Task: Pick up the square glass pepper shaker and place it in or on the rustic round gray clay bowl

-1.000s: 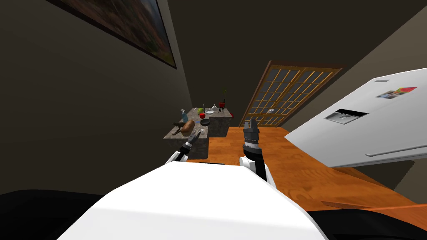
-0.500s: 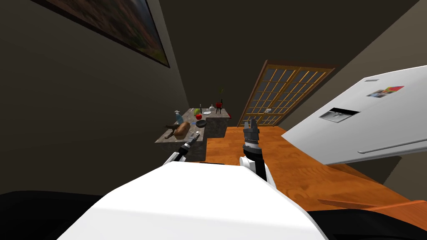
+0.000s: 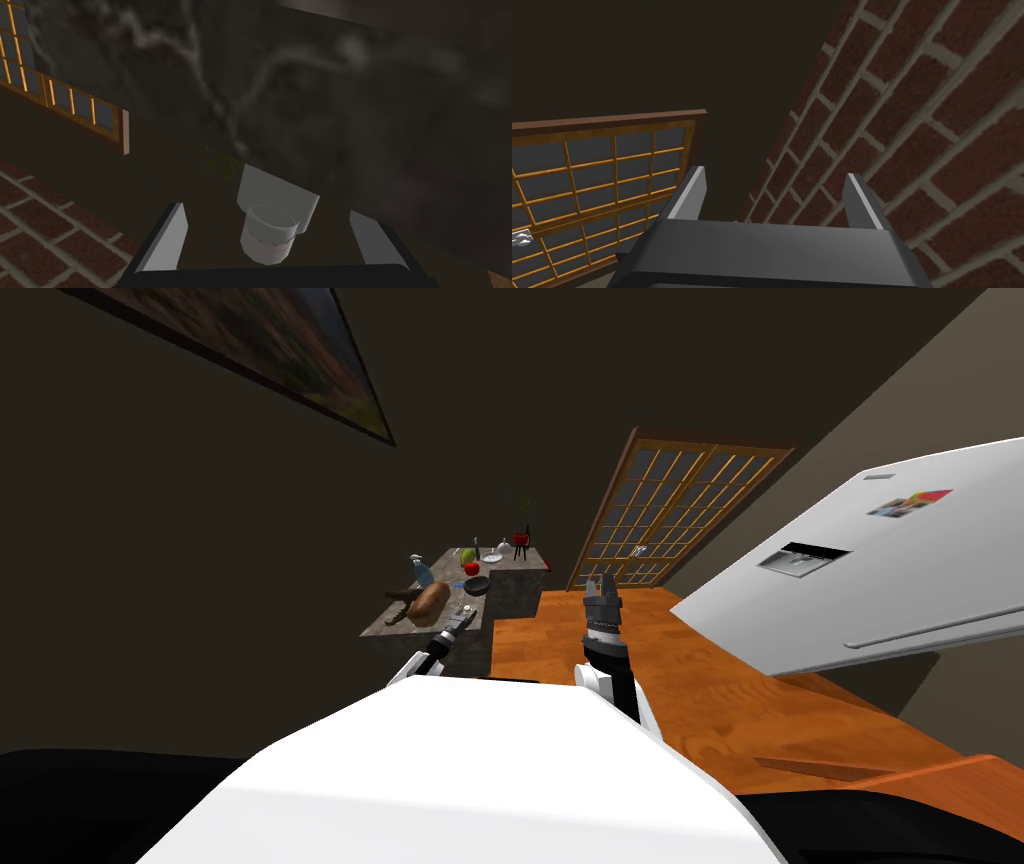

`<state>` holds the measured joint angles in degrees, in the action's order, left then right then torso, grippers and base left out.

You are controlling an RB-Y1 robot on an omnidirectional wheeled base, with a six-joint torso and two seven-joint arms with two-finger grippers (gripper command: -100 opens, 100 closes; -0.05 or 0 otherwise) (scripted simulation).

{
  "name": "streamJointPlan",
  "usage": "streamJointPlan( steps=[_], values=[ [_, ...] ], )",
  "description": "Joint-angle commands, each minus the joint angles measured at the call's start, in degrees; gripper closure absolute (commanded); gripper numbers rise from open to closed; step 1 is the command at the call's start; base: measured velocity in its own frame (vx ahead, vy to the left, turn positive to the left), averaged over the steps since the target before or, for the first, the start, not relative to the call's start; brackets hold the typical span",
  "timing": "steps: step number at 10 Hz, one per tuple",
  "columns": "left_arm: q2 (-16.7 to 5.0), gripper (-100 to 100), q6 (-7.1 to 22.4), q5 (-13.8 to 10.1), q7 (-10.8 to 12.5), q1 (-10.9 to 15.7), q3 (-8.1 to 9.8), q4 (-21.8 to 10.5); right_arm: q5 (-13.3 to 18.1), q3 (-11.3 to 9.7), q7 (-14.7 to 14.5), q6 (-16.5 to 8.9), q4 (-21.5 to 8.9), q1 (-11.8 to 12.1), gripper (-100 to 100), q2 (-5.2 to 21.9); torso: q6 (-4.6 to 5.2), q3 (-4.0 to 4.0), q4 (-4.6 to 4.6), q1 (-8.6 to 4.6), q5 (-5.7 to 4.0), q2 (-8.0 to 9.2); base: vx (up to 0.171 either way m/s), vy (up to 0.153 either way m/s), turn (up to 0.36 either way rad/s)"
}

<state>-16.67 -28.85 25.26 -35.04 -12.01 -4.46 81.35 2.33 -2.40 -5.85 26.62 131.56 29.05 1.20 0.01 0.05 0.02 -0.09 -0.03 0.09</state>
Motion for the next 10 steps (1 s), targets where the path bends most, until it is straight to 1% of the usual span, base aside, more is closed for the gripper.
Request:
streamJointPlan(
  steps=[1, 4, 5, 6, 7, 10],
  values=[
    [-0.4, -100, 0.2, -0.4, 0.3, 2.1, 0.91, -2.1, 0.0, 0.0, 0.0, 0.0, 0.0, 0.0, 0, 0.0, 0.00, 0.00, 0.00, 0.00, 0.00, 0.00, -0.056, -0.030, -0.118],
    [-0.9, -100, 0.6, -1.0, 0.8, 5.1, 2.31, -5.1, 0.0, 0.0, 0.0, 0.0, 0.0, 0.0, 0, 0.0, -0.02, 0.07, 0.03, -0.01, 0.00, 0.12, -0.045, -0.021, -0.084],
    [-1.1, -100, 0.8, -1.3, 1.0, 6.6, 3.02, -6.5, 0.0, 0.0, 0.0, 0.0, 0.0, 0.0, 0, 0.0, -0.02, 0.07, 0.03, 0.00, 0.00, 0.11, -0.046, -0.024, -0.122],
    [-0.9, -100, 0.4, -1.1, 0.7, 5.7, 2.68, -5.9, 0.0, 0.0, 0.0, 0.0, 0.0, 0.0, 0, 0.0, -0.02, 0.07, 0.03, -0.01, 0.00, 0.12, -0.022, -0.010, -0.023],
    [-0.9, 100, 0.4, -1.1, 0.7, 5.9, 2.75, -6.1, 0.0, 0.0, 0.0, 0.0, 0.0, 0.0, 0, 0.0, -0.05, 0.04, 0.02, 0.04, 0.00, 0.06, 0.000, 0.000, 0.000],
    [-1.0, 100, 0.4, -1.1, 0.6, 5.9, 2.78, -6.0, 0.0, 0.0, 0.0, 0.0, 0.0, 0.0, 0, 0.0, -0.03, -0.02, -0.03, 0.12, 0.08, -0.03, 0.000, 0.000, 0.000]
  ],
)
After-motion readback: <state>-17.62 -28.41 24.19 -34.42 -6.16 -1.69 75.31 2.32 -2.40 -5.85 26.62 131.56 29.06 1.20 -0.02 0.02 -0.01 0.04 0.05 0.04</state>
